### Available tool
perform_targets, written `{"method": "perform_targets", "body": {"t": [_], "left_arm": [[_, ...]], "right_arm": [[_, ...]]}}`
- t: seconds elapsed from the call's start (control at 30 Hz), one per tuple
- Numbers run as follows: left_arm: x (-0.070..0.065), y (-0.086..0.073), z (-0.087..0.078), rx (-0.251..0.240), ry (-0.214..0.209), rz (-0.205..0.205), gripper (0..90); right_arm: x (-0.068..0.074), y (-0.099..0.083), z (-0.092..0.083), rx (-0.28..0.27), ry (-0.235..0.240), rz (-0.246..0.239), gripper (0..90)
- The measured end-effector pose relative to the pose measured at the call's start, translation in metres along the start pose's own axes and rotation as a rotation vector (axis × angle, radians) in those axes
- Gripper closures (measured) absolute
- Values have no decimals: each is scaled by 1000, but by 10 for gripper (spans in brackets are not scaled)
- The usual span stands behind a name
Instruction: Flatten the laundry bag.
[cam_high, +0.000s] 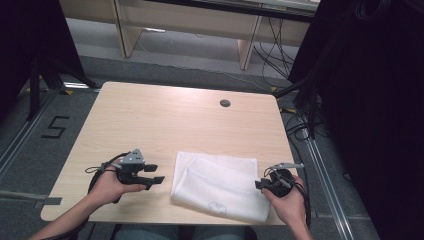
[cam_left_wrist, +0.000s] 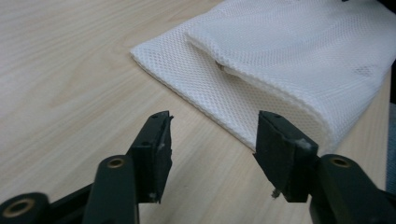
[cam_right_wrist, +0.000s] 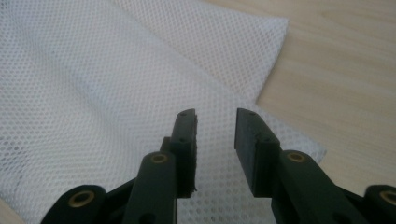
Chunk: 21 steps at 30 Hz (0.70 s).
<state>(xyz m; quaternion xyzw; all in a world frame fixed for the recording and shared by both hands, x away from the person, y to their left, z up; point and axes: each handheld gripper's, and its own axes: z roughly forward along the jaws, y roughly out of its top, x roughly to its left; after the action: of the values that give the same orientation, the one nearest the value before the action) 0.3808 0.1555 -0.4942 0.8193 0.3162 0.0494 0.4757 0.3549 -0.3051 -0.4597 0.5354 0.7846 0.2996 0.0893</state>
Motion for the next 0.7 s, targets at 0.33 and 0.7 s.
{"method": "perform_targets", "body": {"t": [0.33, 0.7], "left_arm": [[-16, 7, -3, -4, -20, 14, 737], [-71, 27, 24, 56, -64, 180, 895]], "right_arm": [[0, -1, -9, 79, -56, 29, 900], [38, 4, 1, 260, -12, 23, 900]]}}
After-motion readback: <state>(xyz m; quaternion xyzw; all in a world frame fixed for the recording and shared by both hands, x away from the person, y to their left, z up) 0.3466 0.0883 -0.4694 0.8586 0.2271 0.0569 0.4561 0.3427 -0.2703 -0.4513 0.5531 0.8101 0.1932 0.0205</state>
